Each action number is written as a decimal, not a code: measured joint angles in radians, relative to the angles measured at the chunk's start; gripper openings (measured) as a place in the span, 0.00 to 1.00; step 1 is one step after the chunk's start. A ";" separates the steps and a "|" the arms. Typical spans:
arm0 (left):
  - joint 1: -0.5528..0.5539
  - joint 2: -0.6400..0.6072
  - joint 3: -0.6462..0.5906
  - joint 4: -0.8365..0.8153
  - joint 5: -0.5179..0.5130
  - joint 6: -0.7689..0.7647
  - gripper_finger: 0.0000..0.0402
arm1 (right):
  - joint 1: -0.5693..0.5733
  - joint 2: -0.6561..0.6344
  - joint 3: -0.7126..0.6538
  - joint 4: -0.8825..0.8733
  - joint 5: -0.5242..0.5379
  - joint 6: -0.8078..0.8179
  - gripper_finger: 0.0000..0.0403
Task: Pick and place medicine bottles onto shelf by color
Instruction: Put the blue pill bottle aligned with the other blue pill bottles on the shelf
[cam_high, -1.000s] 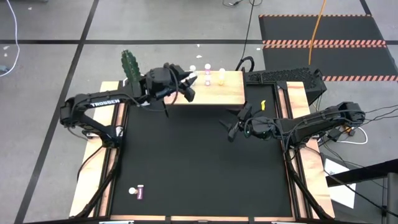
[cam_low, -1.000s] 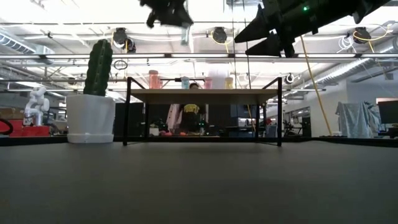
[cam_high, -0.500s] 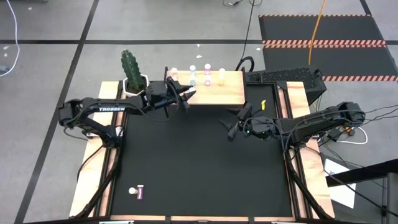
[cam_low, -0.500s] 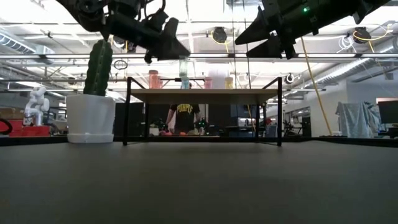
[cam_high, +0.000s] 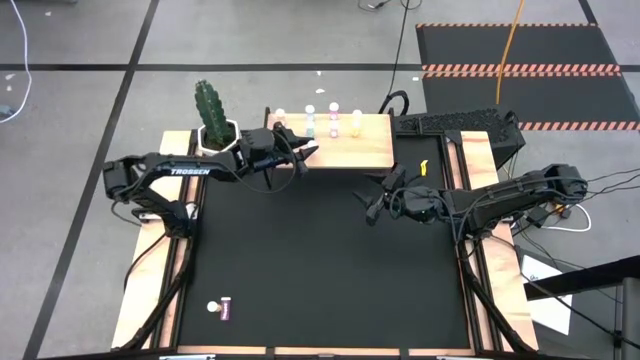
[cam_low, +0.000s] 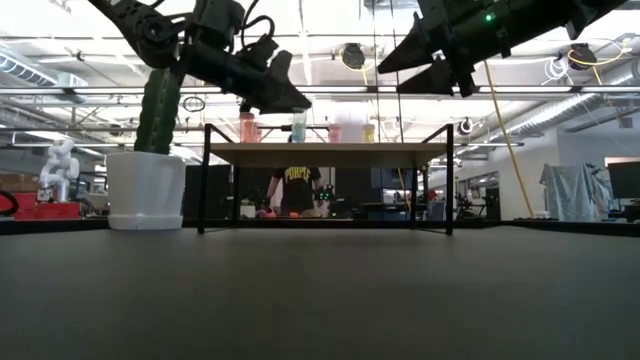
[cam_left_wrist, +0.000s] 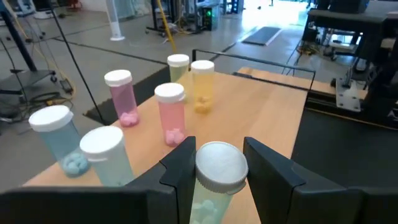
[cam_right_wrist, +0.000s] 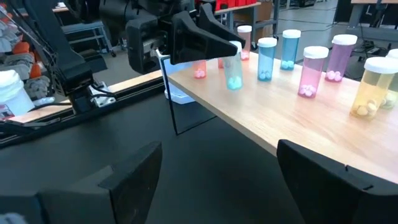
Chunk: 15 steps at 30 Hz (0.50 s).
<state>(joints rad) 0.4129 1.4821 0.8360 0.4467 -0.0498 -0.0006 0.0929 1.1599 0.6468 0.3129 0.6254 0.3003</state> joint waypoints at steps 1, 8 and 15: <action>0.000 0.002 0.000 0.000 -0.001 0.001 0.32 | 0.000 0.000 0.000 -0.003 0.000 0.006 0.78; 0.026 0.004 0.000 -0.030 -0.011 0.006 0.32 | 0.000 0.000 0.000 -0.012 0.000 0.008 0.78; 0.041 0.004 0.000 -0.032 -0.011 -0.011 0.32 | -0.009 0.000 0.000 -0.012 0.000 0.002 0.78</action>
<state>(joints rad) 0.4541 1.4857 0.8364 0.4144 -0.0608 -0.0120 0.0838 1.1599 0.6468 0.3008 0.6255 0.3027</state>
